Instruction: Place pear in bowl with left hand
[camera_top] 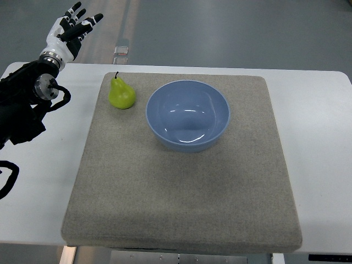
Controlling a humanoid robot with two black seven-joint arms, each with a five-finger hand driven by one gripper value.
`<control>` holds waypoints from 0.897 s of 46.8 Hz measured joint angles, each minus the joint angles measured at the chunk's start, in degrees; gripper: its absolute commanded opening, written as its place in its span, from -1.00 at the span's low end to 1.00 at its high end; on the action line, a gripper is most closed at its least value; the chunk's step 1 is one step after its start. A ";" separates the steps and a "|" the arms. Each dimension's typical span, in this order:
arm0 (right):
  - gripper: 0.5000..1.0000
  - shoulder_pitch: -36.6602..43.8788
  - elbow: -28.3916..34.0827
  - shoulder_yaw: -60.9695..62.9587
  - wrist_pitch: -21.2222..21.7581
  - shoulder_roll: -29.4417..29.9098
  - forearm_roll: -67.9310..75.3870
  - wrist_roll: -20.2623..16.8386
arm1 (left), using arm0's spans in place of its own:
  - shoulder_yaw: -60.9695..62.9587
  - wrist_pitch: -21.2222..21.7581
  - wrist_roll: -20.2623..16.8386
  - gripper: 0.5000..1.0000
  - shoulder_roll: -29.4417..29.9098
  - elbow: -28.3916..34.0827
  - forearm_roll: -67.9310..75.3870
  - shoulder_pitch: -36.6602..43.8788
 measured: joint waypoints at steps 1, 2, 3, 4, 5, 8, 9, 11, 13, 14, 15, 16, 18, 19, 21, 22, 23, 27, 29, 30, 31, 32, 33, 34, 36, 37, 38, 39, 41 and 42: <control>0.70 0.00 0.00 0.00 0.00 0.00 0.00 0.00 | 0.01 0.01 0.00 0.97 0.00 0.00 0.02 0.08; 0.70 0.00 0.00 0.00 0.00 0.00 0.00 0.00 | 0.02 0.01 0.01 0.97 0.00 0.00 0.03 0.14; 0.70 0.00 0.00 0.00 0.00 0.00 0.00 0.00 | 0.02 0.06 0.02 0.97 0.00 0.01 0.02 0.20; 0.70 0.00 0.00 0.00 0.00 0.00 0.00 0.00 | 0.02 0.09 0.02 0.97 0.00 0.01 0.02 0.23; 0.70 0.00 0.00 0.00 0.00 0.00 0.00 0.00 | 0.02 0.10 0.02 0.97 0.00 0.01 0.03 0.29; 0.70 0.00 0.00 0.00 0.00 0.00 0.00 0.00 | 0.03 0.12 0.03 0.97 0.00 0.01 0.03 0.34; 0.70 0.00 0.00 0.00 0.00 0.00 0.00 0.00 | 0.03 0.12 0.03 0.97 0.00 0.01 0.03 0.34; 0.69 0.00 0.00 0.00 0.00 0.00 0.00 0.00 | 0.03 0.12 0.03 0.97 0.01 0.01 0.03 0.38; 0.70 0.00 0.00 0.00 0.00 0.00 0.00 0.01 | 0.03 0.12 0.03 0.97 0.04 0.01 0.03 0.47; 0.70 0.00 0.00 0.00 0.00 0.00 0.00 0.02 | 0.03 0.13 0.03 0.97 0.06 0.01 0.03 0.51; 0.70 0.00 0.00 0.00 0.00 0.00 0.00 0.02 | 0.04 0.13 0.03 0.97 0.07 0.01 0.03 0.56; 0.70 0.00 0.00 0.00 0.00 0.00 0.00 0.02 | 0.08 0.18 0.03 0.97 0.09 0.00 0.03 0.59; 0.70 0.00 0.00 0.00 0.00 0.00 0.00 0.02 | 0.11 0.20 0.03 0.98 0.60 -0.55 0.00 0.84; 0.70 0.01 0.00 0.00 0.00 0.00 0.00 0.02 | 0.11 0.19 0.03 0.97 1.06 -0.69 0.00 1.08; 0.70 -0.01 0.00 -0.01 0.00 0.00 0.00 0.01 | 0.10 0.21 0.03 0.97 1.79 -0.67 -0.04 1.43; 0.70 0.01 0.00 0.00 0.00 0.00 0.00 0.02 | 0.10 0.21 0.03 0.97 1.98 -0.56 -0.05 1.52; 0.70 0.03 0.00 0.00 0.00 0.00 0.00 0.03 | 0.10 0.21 0.03 0.97 2.04 -0.48 -0.04 1.54; 0.70 0.00 0.00 0.00 0.01 0.00 0.00 0.01 | 0.09 0.20 0.03 0.97 2.17 -0.70 -0.03 1.64; 0.70 0.02 0.00 0.00 0.00 0.00 0.00 0.01 | 0.08 0.20 0.03 0.97 2.24 -0.73 -0.04 1.66; 0.69 0.00 0.00 0.00 0.00 0.00 0.00 0.01 | 0.08 0.20 0.03 0.97 2.30 -0.76 -0.04 1.66; 0.70 -0.01 0.00 0.00 0.00 0.00 0.00 0.00 | 0.08 0.20 0.03 0.97 2.35 -0.80 -0.05 1.66; 0.70 -0.02 0.00 -0.01 0.00 0.00 0.00 -0.02 | 0.09 0.20 0.03 0.97 2.41 -0.81 -0.05 1.66; 0.70 -0.01 0.00 0.00 0.01 0.00 0.00 -0.02 | 0.15 0.20 0.03 0.97 2.49 -0.81 -0.05 1.66; 0.70 0.00 0.00 0.00 0.00 0.00 0.00 -0.02 | 0.21 0.20 0.03 0.97 2.57 -0.81 -0.04 1.66; 0.70 -0.01 0.00 0.00 0.00 0.00 0.00 -0.02 | 0.38 0.20 0.03 0.97 2.67 -0.81 0.06 1.66; 0.70 -0.01 0.00 0.00 0.00 0.00 0.00 -0.02 | 0.48 0.18 0.03 0.97 2.70 -0.81 0.16 1.66; 0.70 -0.01 0.00 0.00 0.00 0.00 0.00 -0.03 | 0.52 0.17 0.03 0.97 2.75 -0.81 0.27 1.66; 0.70 0.00 0.00 0.00 0.00 0.00 0.00 -0.02 | 0.53 0.16 0.03 0.97 2.79 -0.81 0.33 1.65; 0.70 0.01 0.00 0.00 0.00 0.00 0.00 -0.02 | 0.54 0.03 0.04 0.97 2.95 -0.80 0.28 1.60; 0.70 0.00 0.00 0.00 0.00 0.00 0.00 -0.02 | 0.56 -0.19 0.07 0.97 3.06 -0.81 0.28 1.57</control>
